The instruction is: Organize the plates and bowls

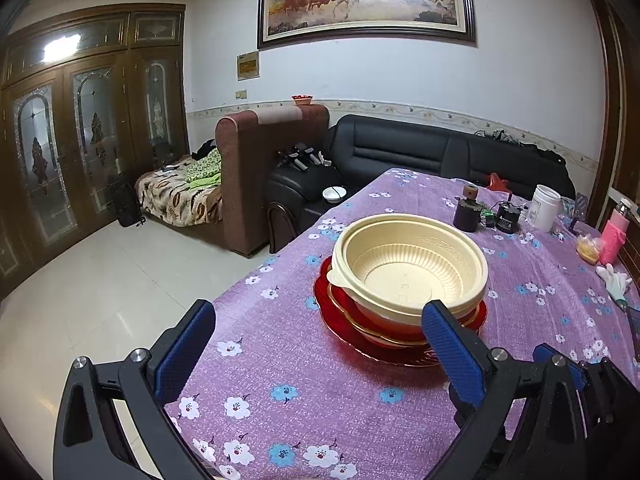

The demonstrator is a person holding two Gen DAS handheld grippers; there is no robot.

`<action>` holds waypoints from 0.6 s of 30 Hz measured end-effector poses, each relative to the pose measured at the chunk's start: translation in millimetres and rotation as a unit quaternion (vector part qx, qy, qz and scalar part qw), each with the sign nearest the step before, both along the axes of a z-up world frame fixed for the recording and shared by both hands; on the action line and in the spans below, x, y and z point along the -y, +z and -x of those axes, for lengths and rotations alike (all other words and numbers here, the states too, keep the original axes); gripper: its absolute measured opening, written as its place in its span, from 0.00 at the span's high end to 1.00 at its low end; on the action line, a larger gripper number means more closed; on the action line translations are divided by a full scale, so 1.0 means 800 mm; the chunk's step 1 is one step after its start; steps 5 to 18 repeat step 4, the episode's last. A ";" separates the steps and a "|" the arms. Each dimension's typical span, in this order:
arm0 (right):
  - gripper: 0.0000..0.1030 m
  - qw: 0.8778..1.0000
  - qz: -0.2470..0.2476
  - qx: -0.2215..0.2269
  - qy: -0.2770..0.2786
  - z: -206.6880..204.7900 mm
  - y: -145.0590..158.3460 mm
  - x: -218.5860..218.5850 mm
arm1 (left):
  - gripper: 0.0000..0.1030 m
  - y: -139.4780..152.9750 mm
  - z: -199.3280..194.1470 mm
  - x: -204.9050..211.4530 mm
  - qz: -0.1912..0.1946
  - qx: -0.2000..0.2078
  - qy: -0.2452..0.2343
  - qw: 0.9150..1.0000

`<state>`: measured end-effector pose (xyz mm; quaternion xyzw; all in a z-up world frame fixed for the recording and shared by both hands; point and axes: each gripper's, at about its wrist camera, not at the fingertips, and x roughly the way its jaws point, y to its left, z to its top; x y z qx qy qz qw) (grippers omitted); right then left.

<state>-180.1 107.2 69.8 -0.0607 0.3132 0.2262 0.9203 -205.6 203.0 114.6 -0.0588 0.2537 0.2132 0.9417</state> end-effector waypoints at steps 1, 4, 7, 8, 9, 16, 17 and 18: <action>0.17 1.000 -0.003 -0.002 0.001 -0.001 0.000 0.002 | 0.00 0.001 -0.002 0.000 0.002 -0.004 0.002 1.000; 0.17 1.000 -0.012 -0.005 -0.001 -0.003 0.002 0.009 | 0.00 0.002 -0.005 0.001 0.010 -0.011 0.000 1.000; 0.17 1.000 -0.012 -0.005 -0.001 -0.003 0.002 0.009 | 0.00 0.002 -0.005 0.001 0.010 -0.011 0.000 1.000; 0.17 1.000 -0.012 -0.005 -0.001 -0.003 0.002 0.009 | 0.00 0.002 -0.005 0.001 0.010 -0.011 0.000 1.000; 0.17 1.000 -0.012 -0.005 -0.001 -0.003 0.002 0.009 | 0.00 0.002 -0.005 0.001 0.010 -0.011 0.000 1.000; 0.17 1.000 -0.012 -0.005 -0.001 -0.003 0.002 0.009 | 0.00 0.002 -0.005 0.001 0.010 -0.011 0.000 1.000; 0.17 1.000 -0.012 -0.005 -0.001 -0.003 0.002 0.009 | 0.00 0.002 -0.005 0.001 0.010 -0.011 0.000 1.000; 0.17 1.000 -0.012 -0.005 -0.001 -0.003 0.002 0.009 | 0.00 0.002 -0.005 0.001 0.010 -0.011 0.000 1.000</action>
